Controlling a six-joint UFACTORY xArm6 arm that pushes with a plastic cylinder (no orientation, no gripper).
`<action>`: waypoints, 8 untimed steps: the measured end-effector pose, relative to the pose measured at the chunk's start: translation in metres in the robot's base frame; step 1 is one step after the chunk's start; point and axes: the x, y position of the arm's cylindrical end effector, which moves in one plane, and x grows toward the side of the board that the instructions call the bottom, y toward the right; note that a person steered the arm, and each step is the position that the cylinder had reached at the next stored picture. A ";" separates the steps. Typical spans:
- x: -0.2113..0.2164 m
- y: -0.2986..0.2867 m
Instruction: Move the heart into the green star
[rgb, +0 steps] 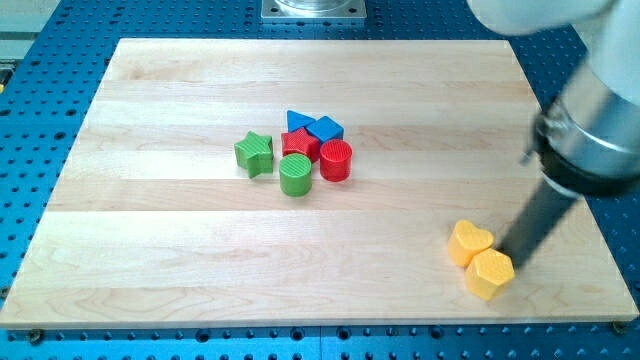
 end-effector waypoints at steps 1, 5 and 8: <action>-0.037 -0.039; 0.010 -0.097; -0.027 -0.119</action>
